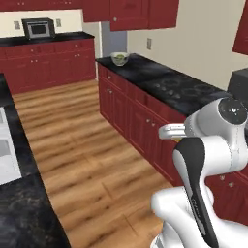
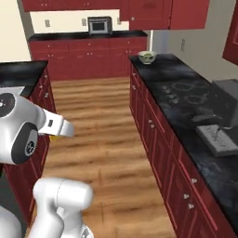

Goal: Pick the cheese from the fridge and the cheese grater from the cabinet and place them next to the salad bowl.

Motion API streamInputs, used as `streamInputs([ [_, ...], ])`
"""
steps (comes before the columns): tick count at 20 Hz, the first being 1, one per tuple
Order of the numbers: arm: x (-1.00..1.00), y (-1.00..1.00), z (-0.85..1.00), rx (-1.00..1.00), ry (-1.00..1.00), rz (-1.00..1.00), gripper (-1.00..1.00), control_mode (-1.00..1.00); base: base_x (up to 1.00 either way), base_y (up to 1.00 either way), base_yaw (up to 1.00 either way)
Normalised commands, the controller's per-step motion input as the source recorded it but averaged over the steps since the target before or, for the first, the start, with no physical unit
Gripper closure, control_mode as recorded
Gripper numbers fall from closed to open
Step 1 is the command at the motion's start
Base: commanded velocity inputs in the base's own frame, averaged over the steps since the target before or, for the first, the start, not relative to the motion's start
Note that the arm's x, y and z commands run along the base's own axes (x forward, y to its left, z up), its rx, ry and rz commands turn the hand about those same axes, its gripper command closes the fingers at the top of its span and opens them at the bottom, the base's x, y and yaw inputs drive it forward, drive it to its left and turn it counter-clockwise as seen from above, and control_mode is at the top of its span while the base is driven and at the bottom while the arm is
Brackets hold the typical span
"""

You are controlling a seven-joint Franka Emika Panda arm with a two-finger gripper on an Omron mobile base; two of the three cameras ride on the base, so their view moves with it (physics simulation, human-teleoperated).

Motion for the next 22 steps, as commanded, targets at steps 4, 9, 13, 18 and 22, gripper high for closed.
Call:
streamInputs([
  [4, 0.00, 0.00, 0.00, 0.00, 0.00, 0.00, 1.00, 1.00, 1.00, -0.01, 0.35],
  [9, 0.00, 0.00, 0.00, 0.00, 0.00, 0.00, 1.00, 1.00, 0.91, -0.05, 0.25],
  [13, 0.00, 0.00, 0.00, 0.00, 0.00, 0.00, 1.00, 1.00, 0.87, 0.08, 0.22],
  [18, 0.00, 0.00, 0.00, 0.00, 0.00, 0.00, 1.00, 1.00, 1.00, 0.00, 0.10],
  [22, 0.00, 0.00, 0.00, 0.00, 0.00, 0.00, 1.00, 1.00, 1.00, 0.00, 0.01],
])
